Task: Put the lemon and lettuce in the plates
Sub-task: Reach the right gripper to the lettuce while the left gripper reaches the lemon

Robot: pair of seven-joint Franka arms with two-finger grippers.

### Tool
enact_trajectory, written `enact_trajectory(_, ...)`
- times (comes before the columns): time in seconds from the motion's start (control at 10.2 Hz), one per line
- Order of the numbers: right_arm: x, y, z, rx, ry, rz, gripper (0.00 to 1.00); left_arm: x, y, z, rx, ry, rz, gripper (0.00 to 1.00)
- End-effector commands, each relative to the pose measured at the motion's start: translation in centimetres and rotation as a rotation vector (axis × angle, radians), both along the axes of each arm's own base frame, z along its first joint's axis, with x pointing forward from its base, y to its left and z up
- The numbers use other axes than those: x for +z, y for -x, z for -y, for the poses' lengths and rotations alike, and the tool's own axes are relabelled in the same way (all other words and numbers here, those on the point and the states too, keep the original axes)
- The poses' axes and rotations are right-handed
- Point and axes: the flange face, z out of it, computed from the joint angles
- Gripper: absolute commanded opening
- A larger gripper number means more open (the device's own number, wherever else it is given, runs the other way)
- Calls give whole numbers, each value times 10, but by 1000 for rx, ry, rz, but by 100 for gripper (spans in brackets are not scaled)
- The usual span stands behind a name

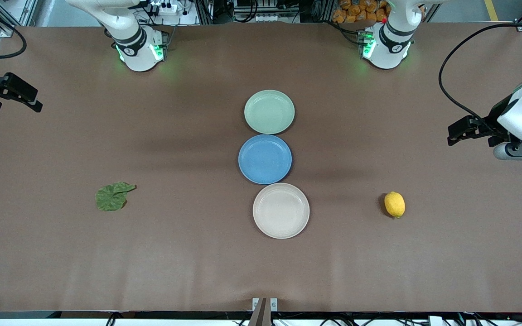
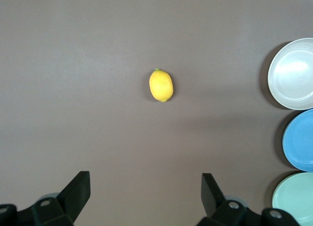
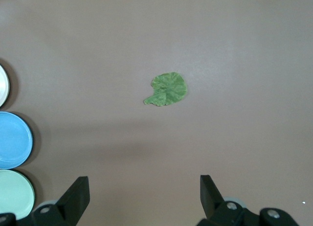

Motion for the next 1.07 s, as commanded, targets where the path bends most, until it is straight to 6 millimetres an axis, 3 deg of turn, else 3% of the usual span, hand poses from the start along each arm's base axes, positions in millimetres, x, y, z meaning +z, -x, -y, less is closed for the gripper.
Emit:
enact_trajectory(0.0,1,4,2,6,-13,-3,100,3,1,-2,-19,10,8,100)
enact_trajectory(0.49,-4,1,4,5,-3,-11,100,2,0,-2,-17,10,8,100)
enact_trajectory(0.78,-33,-4,8,-1,3,-44,100,-2,-2,-1,-19,8,2,100)
enact_trajectory(0.98,-62,-10,11,-7,6,-57,100,-11,-7,-3,-16,8,-10,100)
